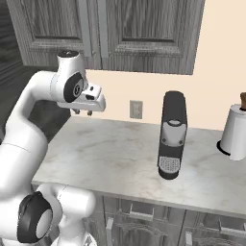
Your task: Get the candle and the beer from the cabinet and move them to the dining counter.
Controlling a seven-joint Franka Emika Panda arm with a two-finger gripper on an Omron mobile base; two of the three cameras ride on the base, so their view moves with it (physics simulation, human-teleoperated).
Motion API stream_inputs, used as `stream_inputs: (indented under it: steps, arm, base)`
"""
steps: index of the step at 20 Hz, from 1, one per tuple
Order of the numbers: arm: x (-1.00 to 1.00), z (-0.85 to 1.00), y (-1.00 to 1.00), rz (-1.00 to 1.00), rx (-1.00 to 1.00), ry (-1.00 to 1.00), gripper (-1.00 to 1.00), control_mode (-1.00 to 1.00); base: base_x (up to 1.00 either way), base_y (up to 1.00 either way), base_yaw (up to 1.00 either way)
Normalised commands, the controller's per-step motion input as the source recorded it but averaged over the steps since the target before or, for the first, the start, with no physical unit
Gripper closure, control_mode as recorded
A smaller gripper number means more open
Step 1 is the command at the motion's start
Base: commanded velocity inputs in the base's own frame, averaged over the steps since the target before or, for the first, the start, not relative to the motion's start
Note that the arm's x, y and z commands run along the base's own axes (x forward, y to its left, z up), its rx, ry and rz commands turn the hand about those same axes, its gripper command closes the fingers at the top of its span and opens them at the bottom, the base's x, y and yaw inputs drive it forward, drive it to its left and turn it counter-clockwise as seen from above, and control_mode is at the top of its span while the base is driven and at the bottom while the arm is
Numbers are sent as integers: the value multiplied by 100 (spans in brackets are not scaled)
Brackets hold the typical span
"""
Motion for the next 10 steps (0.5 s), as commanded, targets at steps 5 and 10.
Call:
stream_inputs:
  steps: [5,10]
  arm:
    - [-24,-4,0,0,0,-2,-100,-100]
    - [-20,-39,-28,-3,2,1,-100,-100]
  base:
    - [0,0,0]
    - [0,0,0]
